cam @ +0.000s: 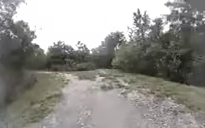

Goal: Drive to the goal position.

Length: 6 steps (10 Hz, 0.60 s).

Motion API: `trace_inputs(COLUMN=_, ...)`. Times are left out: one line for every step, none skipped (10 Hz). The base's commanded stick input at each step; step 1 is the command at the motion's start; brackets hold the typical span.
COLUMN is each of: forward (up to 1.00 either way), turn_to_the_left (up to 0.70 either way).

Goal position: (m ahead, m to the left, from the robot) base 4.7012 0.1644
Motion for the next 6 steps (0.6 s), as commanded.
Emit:
trace_inputs(forward=0.85, turn_to_the_left=0.0)
trace_inputs(forward=0.85, turn_to_the_left=0.0)
trace_inputs(forward=0.85, turn_to_the_left=0.0)
trace_inputs(forward=0.85, turn_to_the_left=0.0)
trace_inputs(forward=0.85, turn_to_the_left=0.0)
trace_inputs(forward=0.85, turn_to_the_left=0.0)
